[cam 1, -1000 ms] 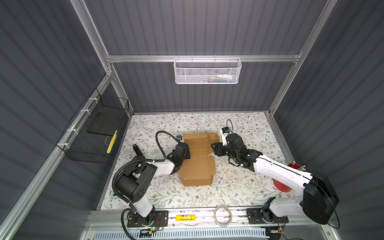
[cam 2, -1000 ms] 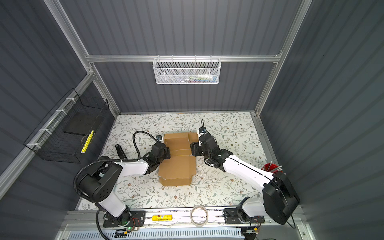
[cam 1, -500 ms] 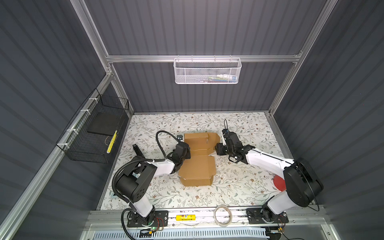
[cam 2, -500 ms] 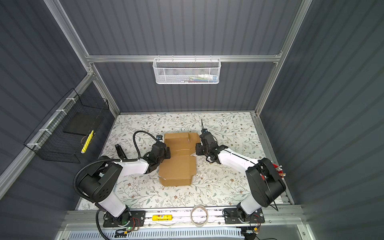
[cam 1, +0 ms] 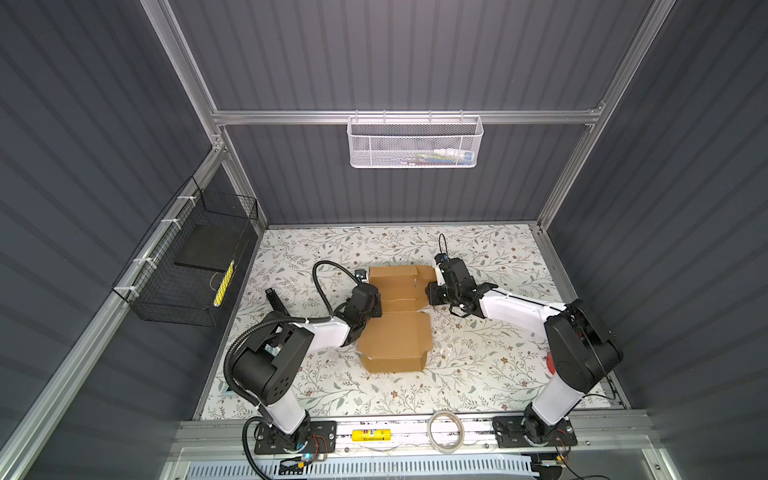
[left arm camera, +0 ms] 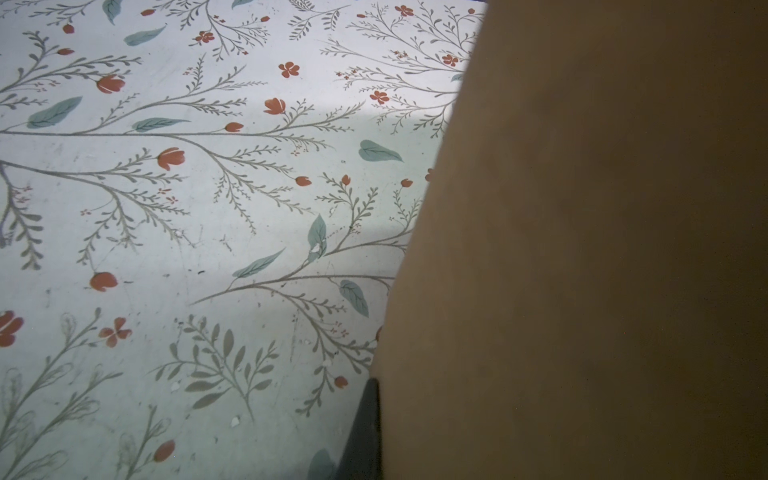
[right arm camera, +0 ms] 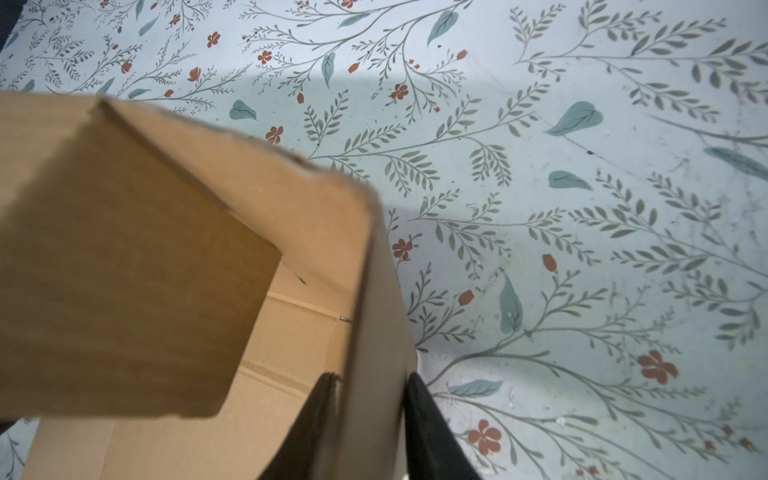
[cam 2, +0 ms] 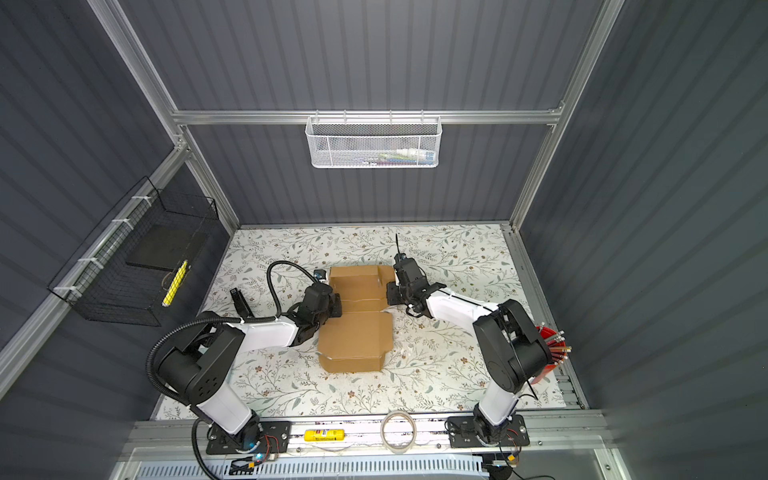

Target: Fold the paper box

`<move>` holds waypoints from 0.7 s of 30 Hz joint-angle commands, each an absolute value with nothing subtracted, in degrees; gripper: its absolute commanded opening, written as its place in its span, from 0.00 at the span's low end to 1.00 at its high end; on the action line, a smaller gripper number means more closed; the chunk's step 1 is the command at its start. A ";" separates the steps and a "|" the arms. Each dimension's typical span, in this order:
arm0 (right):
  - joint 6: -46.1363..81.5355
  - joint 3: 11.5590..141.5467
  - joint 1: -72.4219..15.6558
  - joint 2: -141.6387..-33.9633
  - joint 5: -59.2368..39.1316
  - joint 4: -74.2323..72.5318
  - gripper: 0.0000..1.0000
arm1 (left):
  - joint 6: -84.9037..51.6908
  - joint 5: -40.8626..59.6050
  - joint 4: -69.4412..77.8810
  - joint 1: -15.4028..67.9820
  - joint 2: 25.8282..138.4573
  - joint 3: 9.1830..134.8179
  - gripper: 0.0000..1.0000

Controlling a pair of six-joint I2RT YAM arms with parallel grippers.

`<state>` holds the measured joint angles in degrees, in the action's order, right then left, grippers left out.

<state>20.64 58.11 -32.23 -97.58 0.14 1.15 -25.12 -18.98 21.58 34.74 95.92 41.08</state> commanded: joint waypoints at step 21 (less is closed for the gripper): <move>21.40 62.11 -32.01 -93.52 -7.42 6.38 0.17 | -24.27 -18.28 17.77 34.80 98.59 43.07 0.00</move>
